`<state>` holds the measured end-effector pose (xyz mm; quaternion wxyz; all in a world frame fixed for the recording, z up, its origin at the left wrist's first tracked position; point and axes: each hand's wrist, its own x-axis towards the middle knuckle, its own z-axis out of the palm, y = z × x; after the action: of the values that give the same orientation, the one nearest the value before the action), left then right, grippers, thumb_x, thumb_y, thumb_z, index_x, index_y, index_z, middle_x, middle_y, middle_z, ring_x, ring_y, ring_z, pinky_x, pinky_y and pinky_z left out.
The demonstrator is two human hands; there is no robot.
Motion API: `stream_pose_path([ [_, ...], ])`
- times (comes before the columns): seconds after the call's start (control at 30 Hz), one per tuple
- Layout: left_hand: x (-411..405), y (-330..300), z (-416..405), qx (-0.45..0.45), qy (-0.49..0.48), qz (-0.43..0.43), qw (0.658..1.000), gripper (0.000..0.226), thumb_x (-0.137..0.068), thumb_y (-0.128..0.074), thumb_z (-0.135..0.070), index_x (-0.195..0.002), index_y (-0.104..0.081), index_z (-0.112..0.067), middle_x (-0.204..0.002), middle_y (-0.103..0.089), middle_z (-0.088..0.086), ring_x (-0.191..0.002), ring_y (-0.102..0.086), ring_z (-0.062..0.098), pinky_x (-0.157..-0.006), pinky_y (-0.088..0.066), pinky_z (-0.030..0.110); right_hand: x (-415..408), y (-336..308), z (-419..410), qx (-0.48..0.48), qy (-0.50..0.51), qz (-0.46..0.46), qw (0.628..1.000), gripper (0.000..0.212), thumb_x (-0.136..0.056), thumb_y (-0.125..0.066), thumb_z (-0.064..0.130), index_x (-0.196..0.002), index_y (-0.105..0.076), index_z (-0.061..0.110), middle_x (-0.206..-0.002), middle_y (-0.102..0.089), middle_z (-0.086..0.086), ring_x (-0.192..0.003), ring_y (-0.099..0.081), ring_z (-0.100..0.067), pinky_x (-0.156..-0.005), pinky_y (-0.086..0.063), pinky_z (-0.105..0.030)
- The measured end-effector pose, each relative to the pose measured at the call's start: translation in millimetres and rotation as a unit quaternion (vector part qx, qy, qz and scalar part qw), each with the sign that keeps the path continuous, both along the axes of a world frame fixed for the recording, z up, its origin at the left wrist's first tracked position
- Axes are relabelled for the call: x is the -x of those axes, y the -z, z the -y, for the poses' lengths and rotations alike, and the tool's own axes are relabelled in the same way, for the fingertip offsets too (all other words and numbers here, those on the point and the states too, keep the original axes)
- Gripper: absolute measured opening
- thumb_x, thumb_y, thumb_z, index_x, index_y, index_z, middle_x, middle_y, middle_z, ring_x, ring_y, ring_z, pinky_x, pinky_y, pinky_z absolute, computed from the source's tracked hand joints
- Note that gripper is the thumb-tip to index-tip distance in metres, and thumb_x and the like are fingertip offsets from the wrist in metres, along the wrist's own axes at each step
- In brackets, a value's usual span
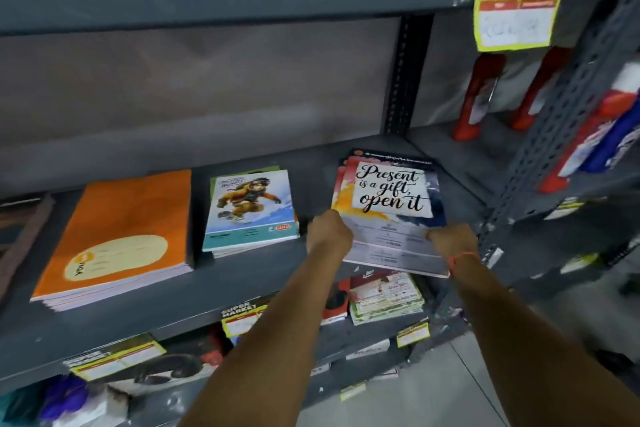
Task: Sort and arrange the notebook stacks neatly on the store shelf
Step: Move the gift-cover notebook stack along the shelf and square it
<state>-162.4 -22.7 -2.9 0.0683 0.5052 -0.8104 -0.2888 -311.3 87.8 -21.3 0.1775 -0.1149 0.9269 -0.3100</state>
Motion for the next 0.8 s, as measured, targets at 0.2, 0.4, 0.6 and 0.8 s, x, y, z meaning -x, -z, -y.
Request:
stream_pose_path([
  [0.2, 8.5, 2.1, 12.2, -0.204, -0.107, -0.120, 0.966, 0.014, -0.083, -0.062, -0.006, -0.091, -0.060, 0.005, -0.077, -0.059, 0.019, -0.073, -0.063, 0.034, -0.066, -0.053, 0.038, 22.8, -14.4, -13.0, 0.010, -0.024, 0.064, 0.998, 0.041, -0.094, -0.045, 0.010, -0.132, -0.047, -0.005, -0.140, -0.049, -0.022, -0.129, -0.047, -0.034, -0.057, -0.048, -0.009],
  [0.4, 13.2, -7.7, 7.9, -0.222, -0.107, -0.172, 0.954, 0.030, -0.082, -0.052, 0.002, -0.111, -0.055, 0.011, -0.097, -0.060, 0.025, -0.084, -0.062, 0.028, -0.071, -0.047, 0.029, 33.1, -39.7, -13.2, -0.039, -0.063, 0.013, 0.997, 0.042, -0.099, -0.037, 0.026, -0.129, -0.051, 0.000, -0.137, -0.053, -0.015, -0.121, -0.054, -0.025, -0.097, -0.041, -0.029],
  [0.6, -22.4, -39.4, 16.2, -0.154, -0.092, -0.171, 0.969, 0.031, -0.085, -0.049, -0.001, -0.111, -0.056, 0.014, -0.089, -0.064, 0.024, -0.075, -0.056, 0.029, -0.056, -0.038, 0.026, 21.8, -45.4, 3.7, 0.191, 0.035, 0.167, 0.967, 0.008, -0.082, -0.058, -0.004, -0.081, -0.054, 0.003, -0.098, -0.047, -0.014, -0.077, -0.049, -0.024, -0.075, -0.040, -0.033],
  [0.8, -127.4, -59.6, 55.7, -0.105, -0.119, -0.169, 0.973, 0.031, -0.087, -0.051, -0.006, -0.115, -0.058, 0.006, -0.117, -0.063, 0.023, -0.109, -0.059, 0.037, -0.077, -0.045, 0.031, -79.2, -65.4, 54.2, 0.322, -0.008, 0.208, 0.924, 0.017, -0.079, -0.055, -0.009, -0.086, -0.056, 0.007, -0.092, -0.053, -0.009, -0.102, -0.053, -0.027, -0.064, -0.047, -0.033],
])
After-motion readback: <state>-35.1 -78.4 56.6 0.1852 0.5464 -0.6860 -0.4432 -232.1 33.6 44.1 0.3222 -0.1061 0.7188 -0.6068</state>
